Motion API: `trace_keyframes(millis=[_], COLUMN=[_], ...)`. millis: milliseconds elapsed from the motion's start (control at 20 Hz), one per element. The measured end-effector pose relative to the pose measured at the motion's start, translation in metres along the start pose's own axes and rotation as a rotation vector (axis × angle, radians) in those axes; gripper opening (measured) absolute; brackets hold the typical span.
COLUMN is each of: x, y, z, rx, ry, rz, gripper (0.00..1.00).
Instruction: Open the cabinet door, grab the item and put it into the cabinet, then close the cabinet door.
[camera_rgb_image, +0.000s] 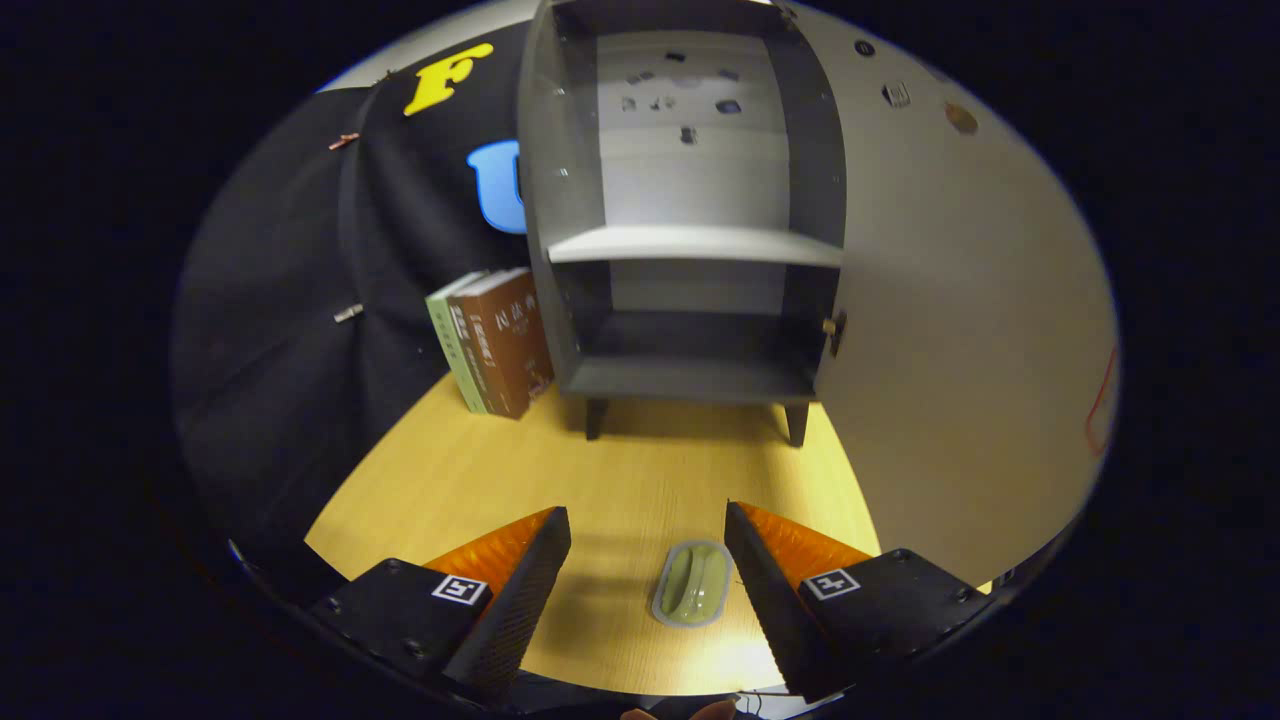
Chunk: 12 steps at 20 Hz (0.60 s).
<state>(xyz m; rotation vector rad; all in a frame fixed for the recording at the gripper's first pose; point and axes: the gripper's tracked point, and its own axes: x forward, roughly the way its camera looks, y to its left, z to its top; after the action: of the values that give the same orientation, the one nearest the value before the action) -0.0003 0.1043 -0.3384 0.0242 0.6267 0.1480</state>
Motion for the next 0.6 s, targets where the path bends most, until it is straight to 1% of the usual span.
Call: trace_keyframes(millis=[200,300,400,450,500,550,600], x=[0.048,0.067,0.081,0.085,0.088,0.092,0.096], y=[-0.034,-0.047,-0.052,-0.057,-0.059,-0.060,-0.060], z=[-0.074,-0.096,-0.113,-0.117,-0.120,-0.127,-0.133], rx=[-0.006,0.000,0.023,0.030,0.033,0.034,0.038], ry=[0.143,0.199,0.238,0.246,0.256,0.268,0.287], rz=[-0.072,-0.116,-0.133,-0.141,-0.144,-0.146,-0.150], gripper=[0.98,0.99,0.98,0.95,0.85,0.80,0.70])
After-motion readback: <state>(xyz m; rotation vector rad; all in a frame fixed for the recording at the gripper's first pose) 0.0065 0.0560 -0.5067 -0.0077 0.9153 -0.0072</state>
